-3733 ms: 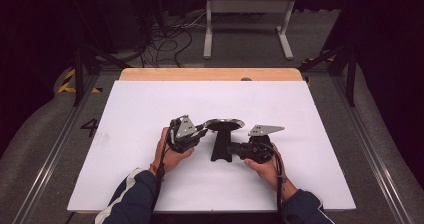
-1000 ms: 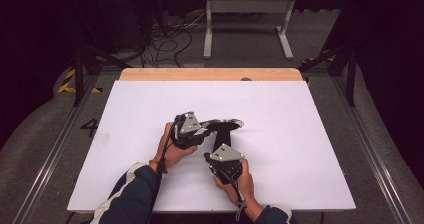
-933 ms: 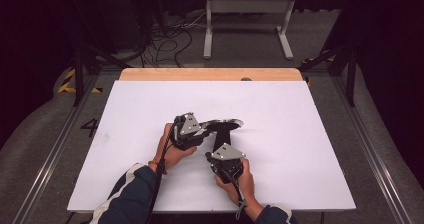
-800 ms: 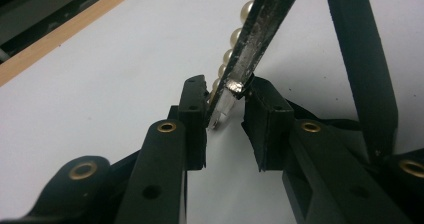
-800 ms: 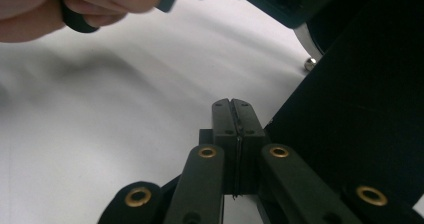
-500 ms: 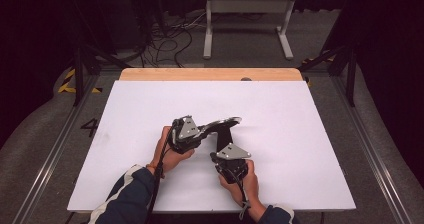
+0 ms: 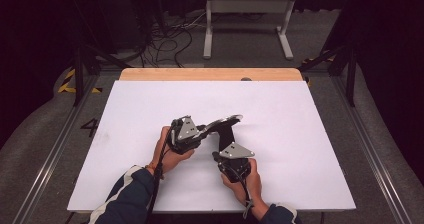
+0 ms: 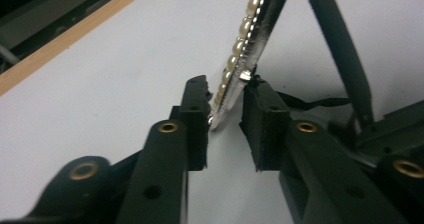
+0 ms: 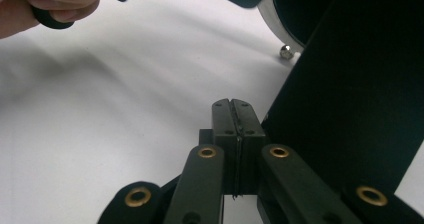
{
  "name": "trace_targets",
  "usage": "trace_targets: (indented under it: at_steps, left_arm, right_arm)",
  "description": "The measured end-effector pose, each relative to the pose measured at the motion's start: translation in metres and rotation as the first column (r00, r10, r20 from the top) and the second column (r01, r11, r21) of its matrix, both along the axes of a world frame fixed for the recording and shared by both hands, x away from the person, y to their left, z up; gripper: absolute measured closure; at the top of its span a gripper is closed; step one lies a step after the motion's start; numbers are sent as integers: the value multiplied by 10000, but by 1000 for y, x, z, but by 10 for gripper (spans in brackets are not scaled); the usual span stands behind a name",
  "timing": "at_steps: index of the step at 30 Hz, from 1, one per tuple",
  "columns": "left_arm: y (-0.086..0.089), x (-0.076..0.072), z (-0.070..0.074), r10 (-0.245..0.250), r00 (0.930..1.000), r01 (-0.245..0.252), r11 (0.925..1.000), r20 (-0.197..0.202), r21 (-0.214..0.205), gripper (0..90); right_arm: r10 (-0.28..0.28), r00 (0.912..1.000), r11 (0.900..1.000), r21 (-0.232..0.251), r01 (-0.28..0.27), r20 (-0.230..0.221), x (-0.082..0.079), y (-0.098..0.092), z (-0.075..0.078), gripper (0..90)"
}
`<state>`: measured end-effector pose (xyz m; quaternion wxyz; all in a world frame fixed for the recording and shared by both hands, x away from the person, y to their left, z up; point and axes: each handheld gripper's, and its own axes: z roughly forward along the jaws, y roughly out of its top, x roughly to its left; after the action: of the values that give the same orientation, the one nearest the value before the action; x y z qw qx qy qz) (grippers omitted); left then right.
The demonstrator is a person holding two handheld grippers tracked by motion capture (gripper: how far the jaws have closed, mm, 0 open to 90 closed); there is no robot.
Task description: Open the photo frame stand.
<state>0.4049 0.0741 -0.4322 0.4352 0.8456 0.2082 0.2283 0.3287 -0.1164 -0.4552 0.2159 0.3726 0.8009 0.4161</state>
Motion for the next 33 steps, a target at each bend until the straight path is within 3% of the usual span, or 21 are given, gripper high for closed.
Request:
trace_targets:
  at_steps: [2,4,9,14,33]
  left_arm:
    - [-3,3,-3,101,9999,-100,9998,-56,199,657]
    - [-5,6,-7,134,9993,-132,9999,-345,52,643]
    - [-2,9,-10,-105,9981,94,9998,-606,-177,705]
    - [-2,7,-8,-297,9984,292,9995,-483,-96,775]
    - [0,0,-3,-546,9978,550,9984,-384,91,798]
  right_arm:
    - [105,9999,9999,73,-106,78,0,4,1,900]
    - [172,9998,9998,83,-173,109,1,8,1,900]
    - [23,10000,10000,-14,-23,-18,3,11,-5,900]
    - [-154,9997,9999,-48,153,-183,5,7,-5,900]
    - [-280,9988,9995,-184,273,-392,5,-7,-5,900]
